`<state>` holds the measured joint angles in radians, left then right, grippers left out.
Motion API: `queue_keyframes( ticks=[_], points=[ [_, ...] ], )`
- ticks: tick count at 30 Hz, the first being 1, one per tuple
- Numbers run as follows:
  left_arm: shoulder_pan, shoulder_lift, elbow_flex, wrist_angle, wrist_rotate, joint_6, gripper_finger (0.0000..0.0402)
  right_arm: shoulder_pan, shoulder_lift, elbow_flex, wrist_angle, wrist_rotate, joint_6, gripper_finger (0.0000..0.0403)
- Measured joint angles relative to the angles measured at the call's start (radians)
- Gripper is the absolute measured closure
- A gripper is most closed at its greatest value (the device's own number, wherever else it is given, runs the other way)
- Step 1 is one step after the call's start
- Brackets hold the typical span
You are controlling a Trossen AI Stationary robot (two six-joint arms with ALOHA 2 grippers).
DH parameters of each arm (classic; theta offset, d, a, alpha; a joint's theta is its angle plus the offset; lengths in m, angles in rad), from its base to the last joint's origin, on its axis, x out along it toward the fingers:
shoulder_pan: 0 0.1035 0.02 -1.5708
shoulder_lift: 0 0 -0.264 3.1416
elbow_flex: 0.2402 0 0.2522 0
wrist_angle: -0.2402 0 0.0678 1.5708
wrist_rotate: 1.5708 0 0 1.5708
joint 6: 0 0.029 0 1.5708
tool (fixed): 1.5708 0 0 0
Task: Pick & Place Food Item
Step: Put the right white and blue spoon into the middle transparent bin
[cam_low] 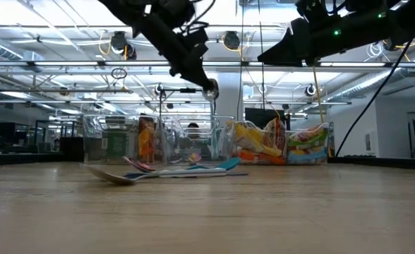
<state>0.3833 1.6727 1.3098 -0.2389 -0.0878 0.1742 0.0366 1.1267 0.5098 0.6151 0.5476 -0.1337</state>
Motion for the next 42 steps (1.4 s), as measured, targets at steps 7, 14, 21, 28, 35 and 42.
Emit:
queue_keyframes(
  ticks=[7,14,21,28,35,42],
  points=[
    [0.019,0.027,0.0,-0.044,0.045,-0.03,0.0396,-0.004,0.0,0.0,-0.004,0.0,0.01,0.0207],
    [0.034,0.025,0.0,-0.072,0.039,-0.042,0.0394,-0.003,0.0,0.0,-0.004,0.0,0.01,0.0207],
    [0.05,0.025,0.0,-0.083,0.039,-0.045,0.0394,-0.003,0.0,0.0,-0.003,0.0,0.01,0.0207],
    [0.056,0.024,0.001,-0.11,0.038,-0.045,0.0393,-0.003,0.0,0.0,-0.004,0.0,0.01,0.0207],
    [0.055,0.024,0.001,-0.128,0.035,-0.038,0.0395,-0.003,0.0,0.0,-0.003,0.0,0.013,0.0207],
    [0.055,0.018,0.003,-0.132,0.035,-0.031,0.0396,-0.003,0.0,0.0,-0.004,0.0,0.017,0.0207]
  ],
)
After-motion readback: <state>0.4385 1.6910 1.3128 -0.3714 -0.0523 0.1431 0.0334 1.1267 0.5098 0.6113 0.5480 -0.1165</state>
